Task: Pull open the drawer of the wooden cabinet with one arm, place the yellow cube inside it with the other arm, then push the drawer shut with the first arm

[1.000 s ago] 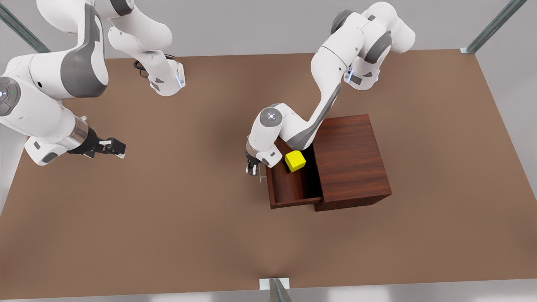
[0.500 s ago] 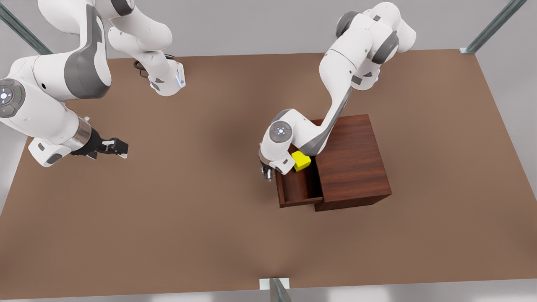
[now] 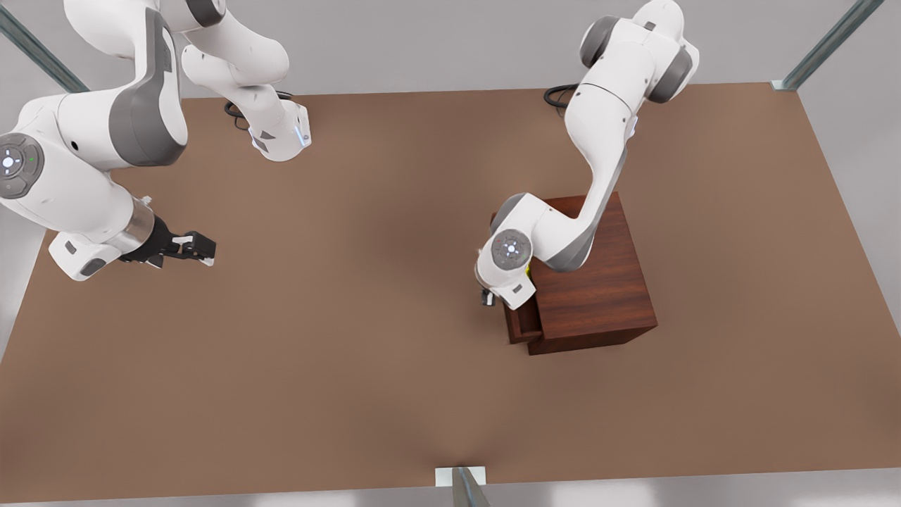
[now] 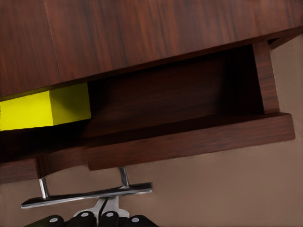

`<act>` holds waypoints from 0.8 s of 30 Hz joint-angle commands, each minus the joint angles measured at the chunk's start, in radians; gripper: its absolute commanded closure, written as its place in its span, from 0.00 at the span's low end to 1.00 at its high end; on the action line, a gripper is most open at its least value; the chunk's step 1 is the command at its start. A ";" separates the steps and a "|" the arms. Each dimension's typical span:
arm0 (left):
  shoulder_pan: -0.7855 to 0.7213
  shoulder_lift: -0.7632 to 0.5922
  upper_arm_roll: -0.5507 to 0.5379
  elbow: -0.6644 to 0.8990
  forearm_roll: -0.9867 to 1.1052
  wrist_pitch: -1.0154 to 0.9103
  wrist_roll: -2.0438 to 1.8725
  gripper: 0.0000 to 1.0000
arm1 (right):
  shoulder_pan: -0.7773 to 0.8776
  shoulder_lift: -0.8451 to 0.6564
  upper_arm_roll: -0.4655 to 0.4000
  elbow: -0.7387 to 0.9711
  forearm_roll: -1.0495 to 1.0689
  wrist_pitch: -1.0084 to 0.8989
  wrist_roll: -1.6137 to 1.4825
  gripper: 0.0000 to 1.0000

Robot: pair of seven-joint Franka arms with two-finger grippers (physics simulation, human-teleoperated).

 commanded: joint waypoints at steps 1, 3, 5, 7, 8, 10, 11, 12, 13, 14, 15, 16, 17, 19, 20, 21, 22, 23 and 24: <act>0.016 -0.003 0.000 0.000 0.000 -0.068 0.329 0.79 | 0.000 0.000 0.000 0.000 0.000 0.002 -0.008 0.00; 0.034 -0.008 0.000 -0.001 0.000 -0.080 0.366 0.79 | 0.000 0.001 0.000 0.000 0.000 0.002 -0.008 0.00; 0.048 -0.014 0.000 -0.007 0.000 -0.088 0.398 0.79 | 0.000 0.001 0.000 0.000 0.000 0.002 -0.008 0.00; 0.060 -0.016 0.000 -0.006 0.000 -0.097 0.424 0.79 | 0.000 0.003 0.000 0.000 0.000 0.002 -0.008 0.00; 0.068 -0.017 0.000 -0.007 0.000 -0.099 0.432 0.79 | 0.002 0.003 0.000 0.000 0.000 0.002 -0.008 0.00; 0.070 -0.017 0.000 -0.006 0.000 -0.103 0.441 0.79 | 0.002 0.001 0.002 0.000 0.000 0.002 -0.008 0.00; 0.070 -0.017 0.000 -0.006 0.000 -0.103 0.443 0.79 | 0.000 0.001 0.011 0.000 0.000 0.000 -0.008 0.00; 0.071 -0.017 0.000 -0.007 0.000 -0.103 0.443 0.79 | -0.005 0.001 0.011 0.001 0.000 -0.003 -0.009 0.00; 0.074 -0.017 0.000 -0.006 0.000 -0.106 0.443 0.79 | -0.003 -0.002 0.011 0.001 0.000 -0.006 -0.009 0.00; 0.074 -0.017 0.000 -0.006 0.000 -0.108 0.446 0.79 | -0.009 -0.005 0.011 0.004 0.000 -0.006 -0.009 0.00; 0.076 -0.017 0.000 -0.006 0.000 -0.109 0.449 0.79 | -0.012 -0.009 0.009 0.007 0.000 -0.007 -0.016 0.00; 0.076 -0.017 0.000 -0.006 0.000 -0.111 0.457 0.79 | -0.012 -0.009 0.009 0.012 0.000 -0.007 -0.014 0.00; 0.076 -0.017 0.000 -0.006 0.000 -0.116 0.457 0.79 | -0.014 -0.009 0.008 0.012 -0.001 -0.006 -0.014 0.00; 0.077 -0.017 0.000 -0.006 0.000 -0.117 0.461 0.79 | -0.015 -0.008 0.006 0.003 0.000 0.002 -0.016 0.00; 0.077 -0.017 0.000 -0.006 0.000 -0.117 0.461 0.79 | -0.017 -0.008 0.000 0.004 0.000 0.004 -0.016 0.00; 0.077 -0.017 0.000 -0.006 0.000 -0.119 0.461 0.79 | -0.015 -0.005 0.000 0.004 0.000 0.008 -0.016 0.00; 0.080 -0.019 0.000 -0.006 0.000 -0.123 0.461 0.79 | -0.012 -0.002 0.002 0.003 0.000 0.017 -0.014 0.00; 0.086 -0.020 0.000 -0.006 0.000 -0.123 0.463 0.79 | -0.012 0.001 0.002 0.003 -0.001 0.019 -0.014 0.00; 0.085 -0.020 0.000 -0.006 0.000 -0.123 0.461 0.79 | -0.008 0.009 0.003 0.004 -0.003 0.040 -0.014 0.00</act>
